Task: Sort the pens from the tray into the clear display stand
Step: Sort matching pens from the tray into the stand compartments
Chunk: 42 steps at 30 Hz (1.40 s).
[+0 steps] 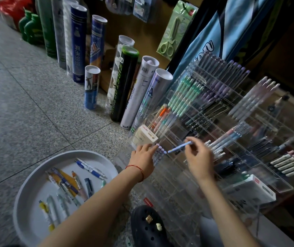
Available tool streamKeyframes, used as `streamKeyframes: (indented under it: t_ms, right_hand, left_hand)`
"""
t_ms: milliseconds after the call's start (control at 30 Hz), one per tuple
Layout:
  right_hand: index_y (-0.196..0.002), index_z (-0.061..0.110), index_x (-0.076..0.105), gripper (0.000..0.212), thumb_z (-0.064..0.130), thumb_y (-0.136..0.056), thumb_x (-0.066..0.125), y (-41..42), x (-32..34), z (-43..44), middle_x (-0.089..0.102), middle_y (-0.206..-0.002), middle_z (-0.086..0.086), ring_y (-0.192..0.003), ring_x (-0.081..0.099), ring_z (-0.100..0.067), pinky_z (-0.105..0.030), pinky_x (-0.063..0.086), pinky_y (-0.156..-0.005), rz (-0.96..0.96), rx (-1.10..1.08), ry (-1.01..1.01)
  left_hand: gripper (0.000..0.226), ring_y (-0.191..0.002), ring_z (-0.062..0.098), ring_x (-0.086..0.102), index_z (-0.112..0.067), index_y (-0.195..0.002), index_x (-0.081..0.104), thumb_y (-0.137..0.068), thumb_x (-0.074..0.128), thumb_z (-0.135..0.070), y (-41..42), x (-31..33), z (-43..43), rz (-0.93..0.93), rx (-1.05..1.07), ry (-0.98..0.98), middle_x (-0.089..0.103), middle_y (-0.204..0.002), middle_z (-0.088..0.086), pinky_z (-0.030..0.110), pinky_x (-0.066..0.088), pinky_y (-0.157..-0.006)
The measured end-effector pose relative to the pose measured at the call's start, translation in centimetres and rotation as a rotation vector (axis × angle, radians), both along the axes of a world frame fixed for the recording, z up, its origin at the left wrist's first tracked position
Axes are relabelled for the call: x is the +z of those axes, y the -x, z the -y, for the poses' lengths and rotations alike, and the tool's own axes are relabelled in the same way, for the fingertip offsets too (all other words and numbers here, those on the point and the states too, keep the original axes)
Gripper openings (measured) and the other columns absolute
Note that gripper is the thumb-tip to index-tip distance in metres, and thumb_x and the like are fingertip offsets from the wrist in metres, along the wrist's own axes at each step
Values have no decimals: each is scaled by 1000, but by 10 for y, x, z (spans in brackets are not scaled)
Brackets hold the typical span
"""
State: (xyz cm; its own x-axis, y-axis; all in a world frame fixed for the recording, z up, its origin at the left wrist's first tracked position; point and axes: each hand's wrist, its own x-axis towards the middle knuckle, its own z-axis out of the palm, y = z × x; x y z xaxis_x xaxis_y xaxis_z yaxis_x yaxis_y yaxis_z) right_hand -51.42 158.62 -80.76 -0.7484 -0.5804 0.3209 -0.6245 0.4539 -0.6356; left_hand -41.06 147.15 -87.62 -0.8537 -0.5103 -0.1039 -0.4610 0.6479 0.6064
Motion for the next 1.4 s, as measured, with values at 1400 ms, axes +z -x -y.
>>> streamKeyframes:
  t_ms: [1400]
  right_hand:
    - [-117,7,57,31,10,-86,61,-117,-108,68,61,-110,-9,-104,54,-27,-29,40,-87,60,461,-474]
  left_hand:
    - [36,-121,25,49,-10,-123,54,-90,42,-7,-221,-92,94,607,361,-295,52,-131,12,25,39,-94]
